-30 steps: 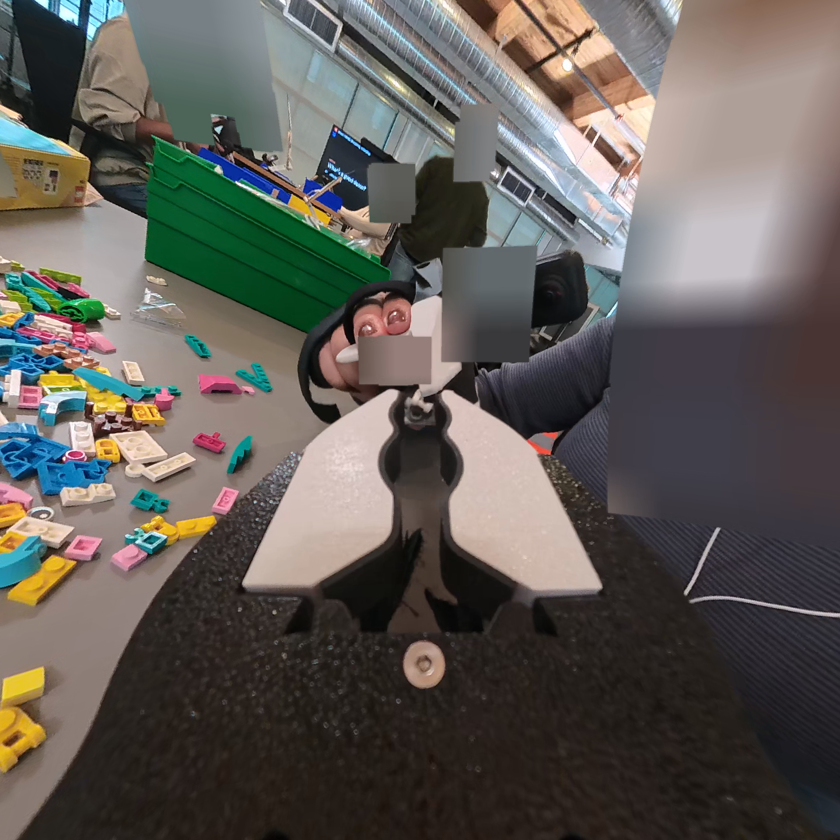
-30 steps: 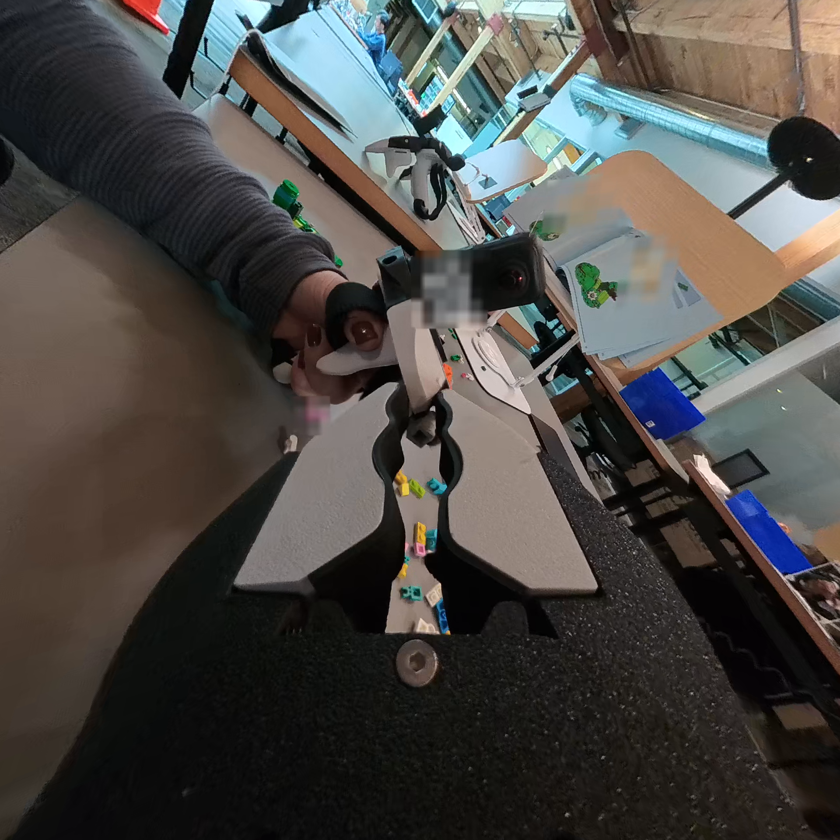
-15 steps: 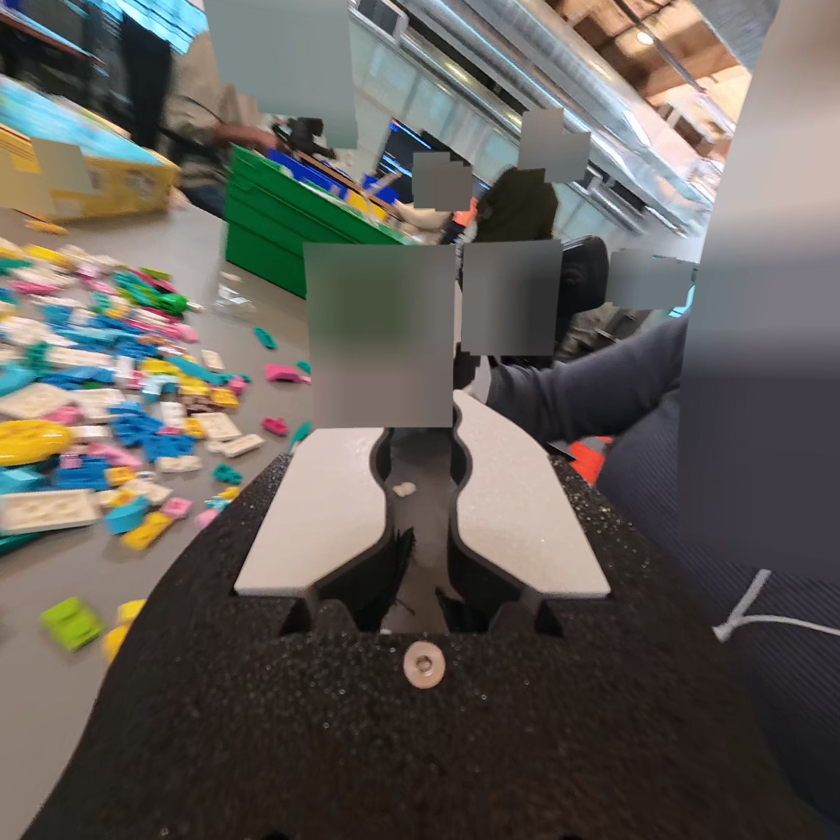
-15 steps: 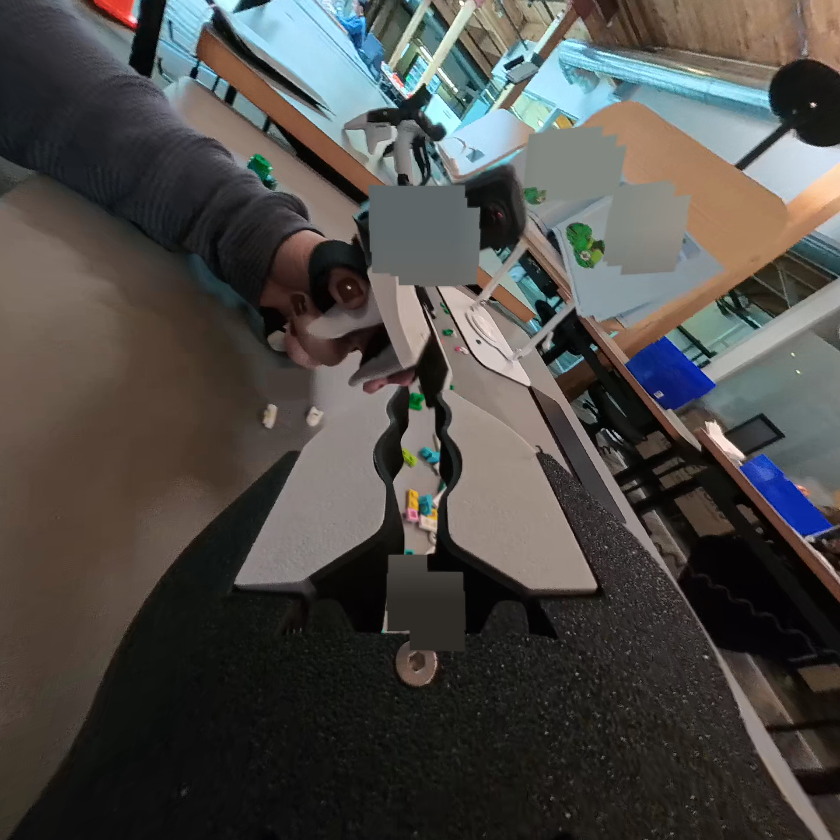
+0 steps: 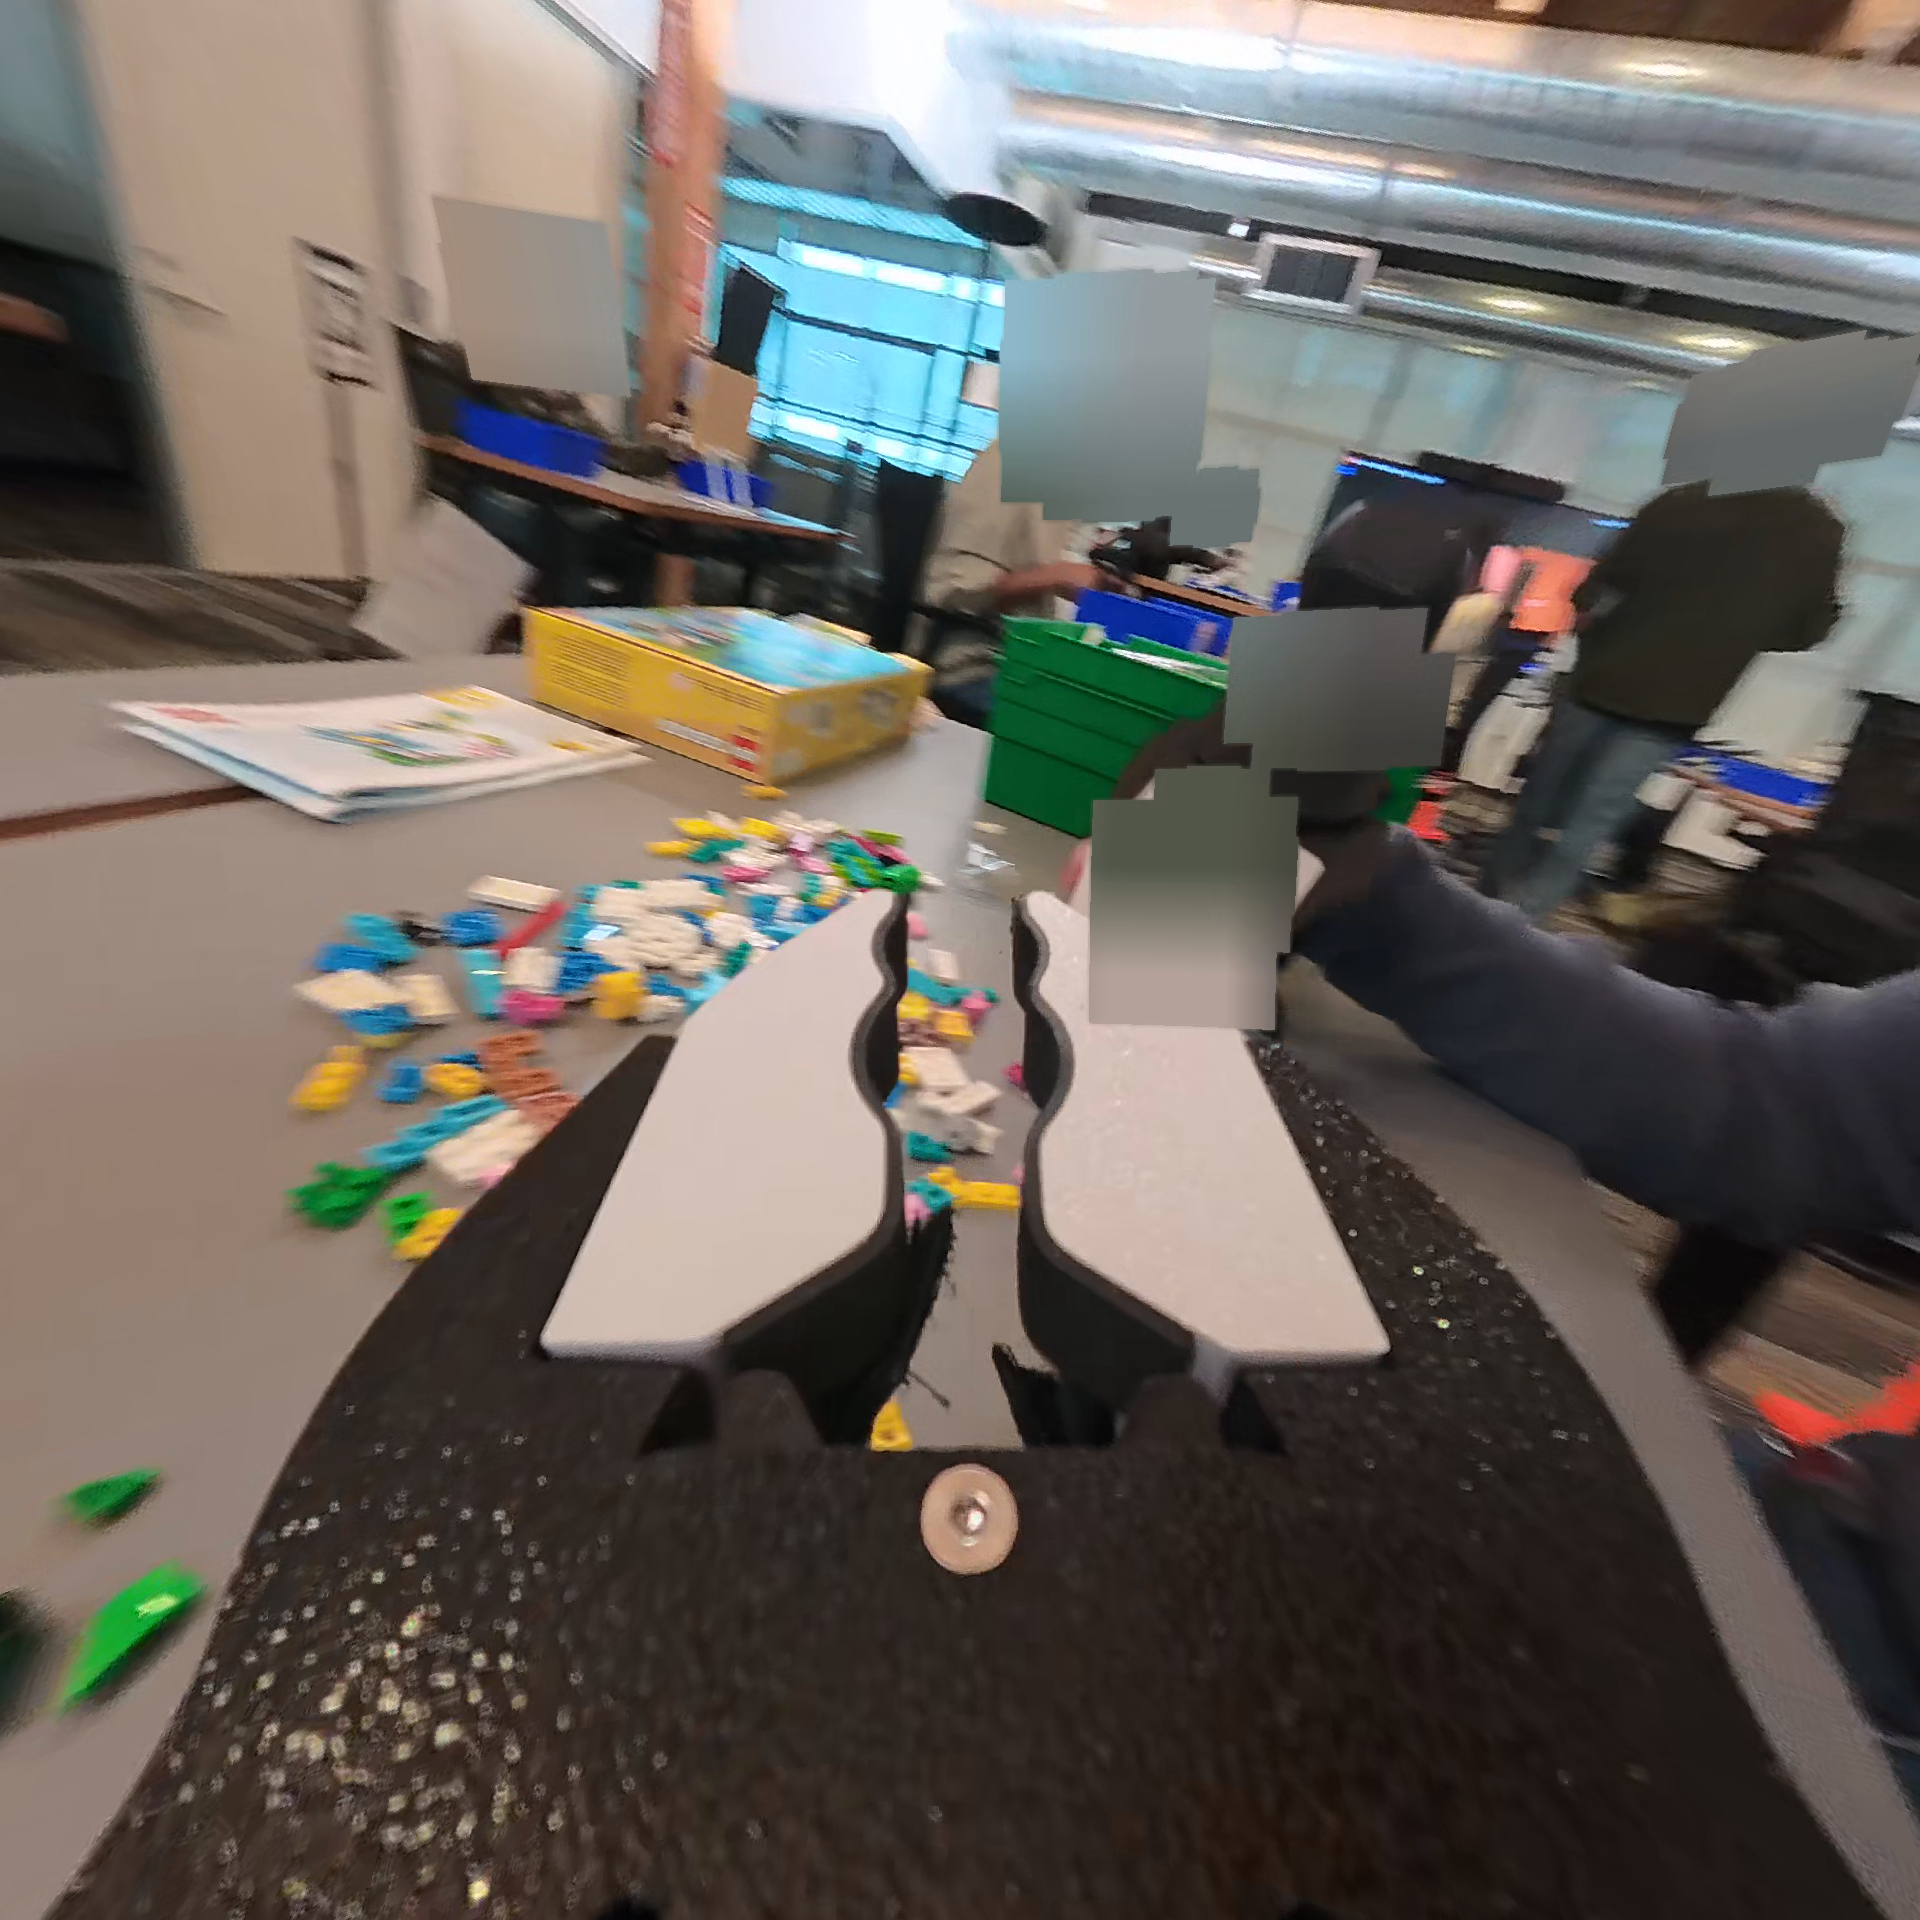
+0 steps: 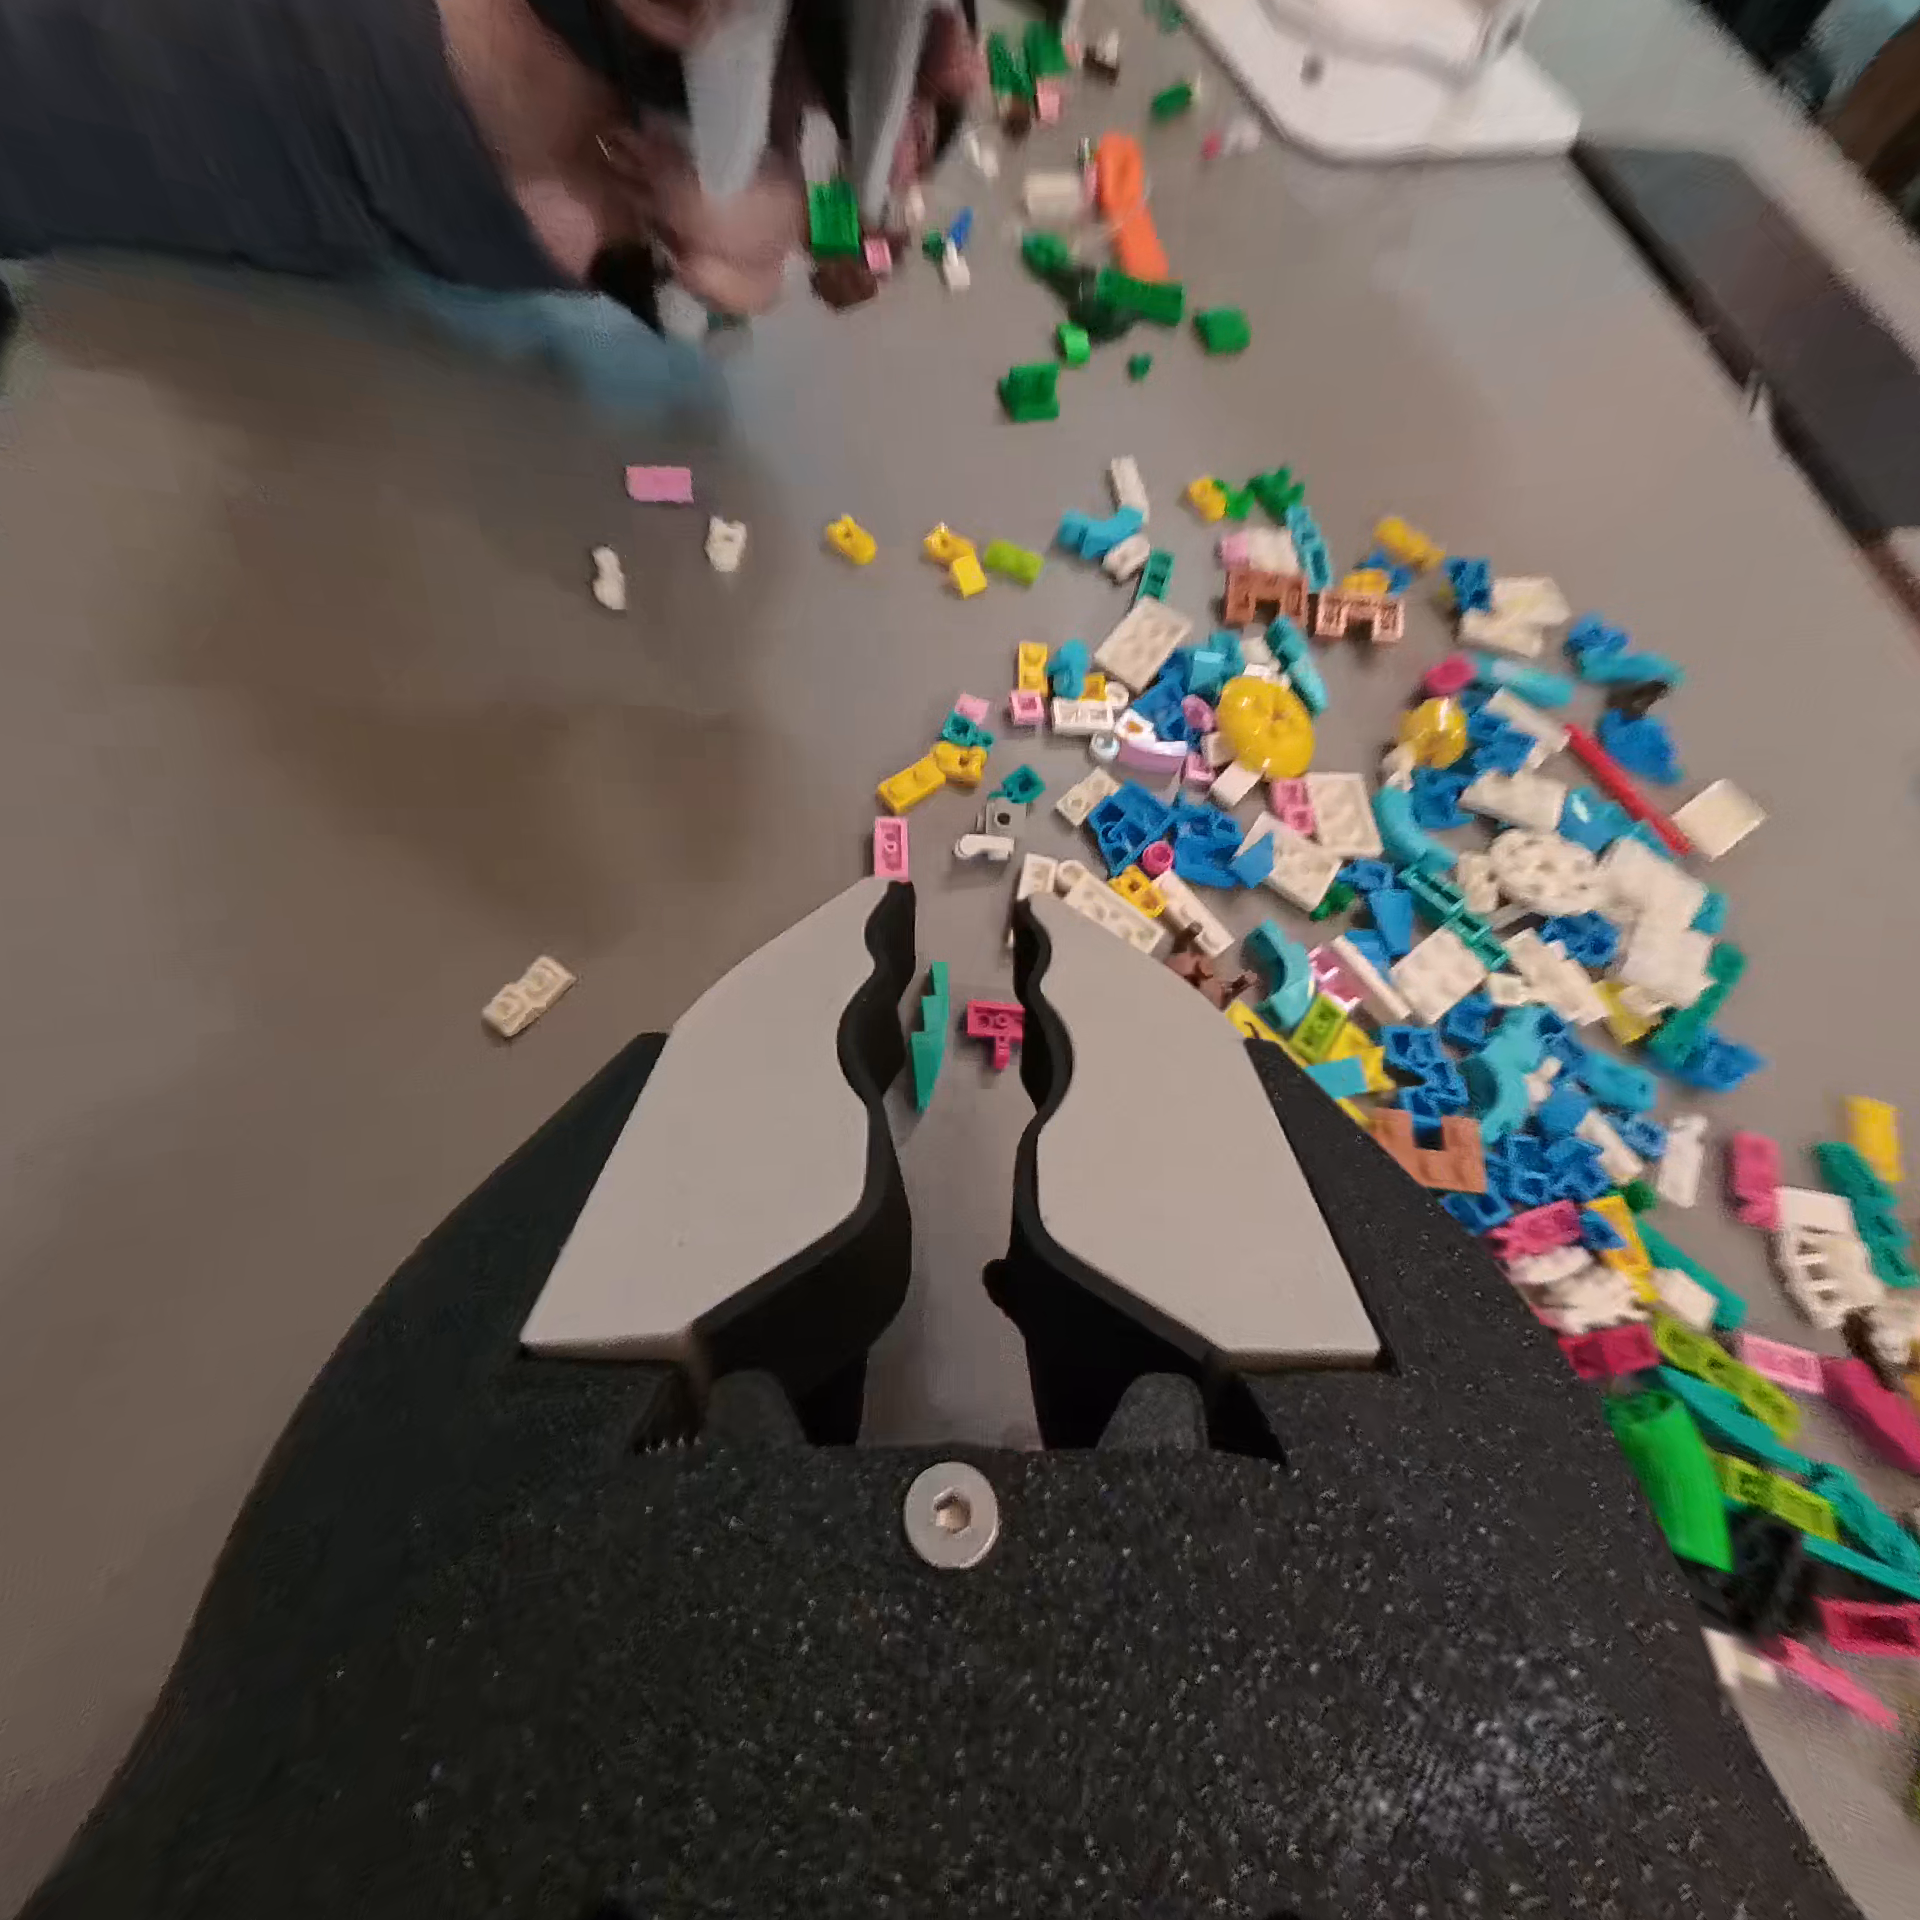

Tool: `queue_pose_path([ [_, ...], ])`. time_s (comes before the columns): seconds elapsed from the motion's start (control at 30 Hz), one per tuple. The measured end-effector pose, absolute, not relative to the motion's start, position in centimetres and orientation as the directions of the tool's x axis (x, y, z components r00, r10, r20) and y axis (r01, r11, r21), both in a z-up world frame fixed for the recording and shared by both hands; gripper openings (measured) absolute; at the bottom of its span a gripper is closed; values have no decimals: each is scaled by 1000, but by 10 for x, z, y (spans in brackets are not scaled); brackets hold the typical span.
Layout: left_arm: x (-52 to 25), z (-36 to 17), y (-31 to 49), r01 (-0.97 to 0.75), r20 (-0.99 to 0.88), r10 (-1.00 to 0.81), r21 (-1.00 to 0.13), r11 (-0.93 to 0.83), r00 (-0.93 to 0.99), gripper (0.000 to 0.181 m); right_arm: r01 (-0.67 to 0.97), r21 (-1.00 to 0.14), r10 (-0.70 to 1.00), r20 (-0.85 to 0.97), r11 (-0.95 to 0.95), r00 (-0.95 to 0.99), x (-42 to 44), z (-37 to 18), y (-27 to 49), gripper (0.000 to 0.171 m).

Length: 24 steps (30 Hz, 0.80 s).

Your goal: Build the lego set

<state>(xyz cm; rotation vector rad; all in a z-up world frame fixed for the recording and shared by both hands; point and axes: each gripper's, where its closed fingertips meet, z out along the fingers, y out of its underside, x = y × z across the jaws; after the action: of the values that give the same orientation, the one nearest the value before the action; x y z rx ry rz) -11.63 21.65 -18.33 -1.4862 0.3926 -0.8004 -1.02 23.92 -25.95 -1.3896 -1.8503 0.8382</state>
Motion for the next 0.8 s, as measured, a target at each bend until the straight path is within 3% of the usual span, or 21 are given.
queue_pose_path([
  [0.3,-119,-188,219,153,168,-645,-985,-80,746,16,747,-656,994,72,112,-85,-33,-296,243,17],
  [0.53,-111,-196,219,37,71,-641,-997,-67,764,14,758,-649,997,-69,-67,29,-38,-293,237,13],
  [0.8,-106,-200,218,1,48,-647,-997,-73,761,14,768,-622,988,-74,-150,133,-45,-300,241,20],
])
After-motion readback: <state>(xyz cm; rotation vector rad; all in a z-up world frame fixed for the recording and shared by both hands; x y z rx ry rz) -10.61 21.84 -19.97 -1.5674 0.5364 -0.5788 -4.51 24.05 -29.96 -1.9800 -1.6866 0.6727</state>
